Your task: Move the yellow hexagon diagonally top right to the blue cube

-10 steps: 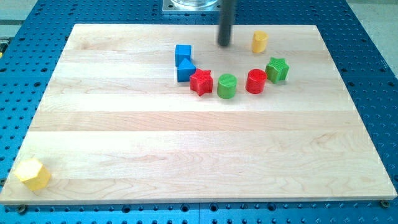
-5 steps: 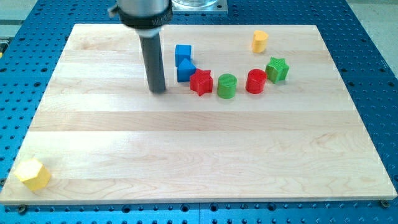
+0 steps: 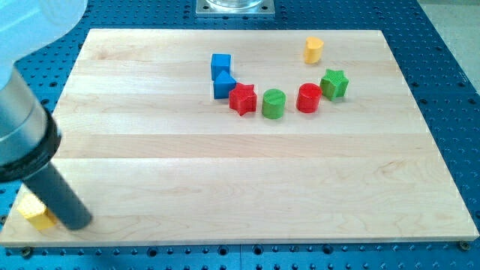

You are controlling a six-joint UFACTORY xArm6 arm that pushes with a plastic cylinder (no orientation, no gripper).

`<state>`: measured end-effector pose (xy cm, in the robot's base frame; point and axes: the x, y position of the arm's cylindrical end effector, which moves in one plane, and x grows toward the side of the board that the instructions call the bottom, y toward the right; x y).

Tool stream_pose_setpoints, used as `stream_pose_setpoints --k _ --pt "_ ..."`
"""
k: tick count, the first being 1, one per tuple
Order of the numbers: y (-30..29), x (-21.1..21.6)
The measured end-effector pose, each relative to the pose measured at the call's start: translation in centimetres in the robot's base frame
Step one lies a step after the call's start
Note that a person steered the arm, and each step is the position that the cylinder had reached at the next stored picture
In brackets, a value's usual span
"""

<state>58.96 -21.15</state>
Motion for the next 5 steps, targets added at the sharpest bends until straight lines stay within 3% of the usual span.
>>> stream_pose_setpoints --k 1,3,5 --pt "0.1 2.9" --pt "-4.6 2.8" --pt "-4.9 -1.1"
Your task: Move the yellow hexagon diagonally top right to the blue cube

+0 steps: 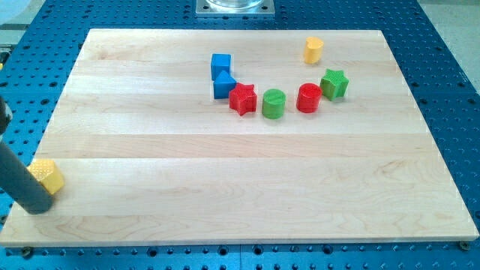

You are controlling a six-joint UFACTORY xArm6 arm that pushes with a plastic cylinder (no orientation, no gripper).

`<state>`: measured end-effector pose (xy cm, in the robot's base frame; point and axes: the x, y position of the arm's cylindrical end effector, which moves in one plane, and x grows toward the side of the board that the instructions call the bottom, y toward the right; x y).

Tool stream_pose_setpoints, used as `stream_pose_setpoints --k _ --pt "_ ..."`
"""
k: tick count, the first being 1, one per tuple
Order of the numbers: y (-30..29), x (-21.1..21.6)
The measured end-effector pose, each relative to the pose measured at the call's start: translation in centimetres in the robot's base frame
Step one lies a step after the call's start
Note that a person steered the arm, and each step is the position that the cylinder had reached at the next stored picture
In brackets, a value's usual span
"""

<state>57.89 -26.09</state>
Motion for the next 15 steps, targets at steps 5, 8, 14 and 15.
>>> stream_pose_setpoints --k 5,8,14,15 --pt "3.1 -8.6" --pt "10.2 -21.2" --pt "11.4 -32.0" --pt "12.6 -32.3"
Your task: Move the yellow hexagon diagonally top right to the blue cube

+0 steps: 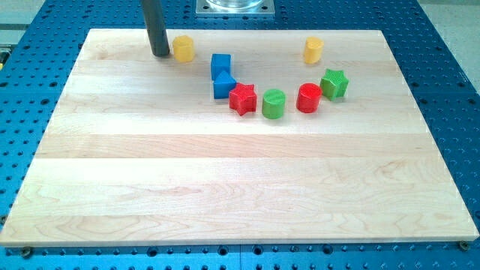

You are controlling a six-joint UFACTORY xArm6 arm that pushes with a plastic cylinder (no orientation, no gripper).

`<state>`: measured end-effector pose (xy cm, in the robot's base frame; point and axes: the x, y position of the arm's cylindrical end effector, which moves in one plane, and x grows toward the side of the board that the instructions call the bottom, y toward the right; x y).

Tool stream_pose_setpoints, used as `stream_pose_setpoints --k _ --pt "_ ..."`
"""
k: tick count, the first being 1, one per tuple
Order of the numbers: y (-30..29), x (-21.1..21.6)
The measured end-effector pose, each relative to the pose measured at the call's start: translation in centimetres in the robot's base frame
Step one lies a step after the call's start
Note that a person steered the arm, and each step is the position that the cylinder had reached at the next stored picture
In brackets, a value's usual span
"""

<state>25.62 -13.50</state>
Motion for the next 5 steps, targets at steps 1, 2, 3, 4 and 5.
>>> stream_pose_setpoints --k 1,2,3,4,5 --pt "7.4 0.0" --pt "8.2 0.0" --pt "9.9 0.0" --pt "14.6 0.0" --pt "15.6 -0.2"
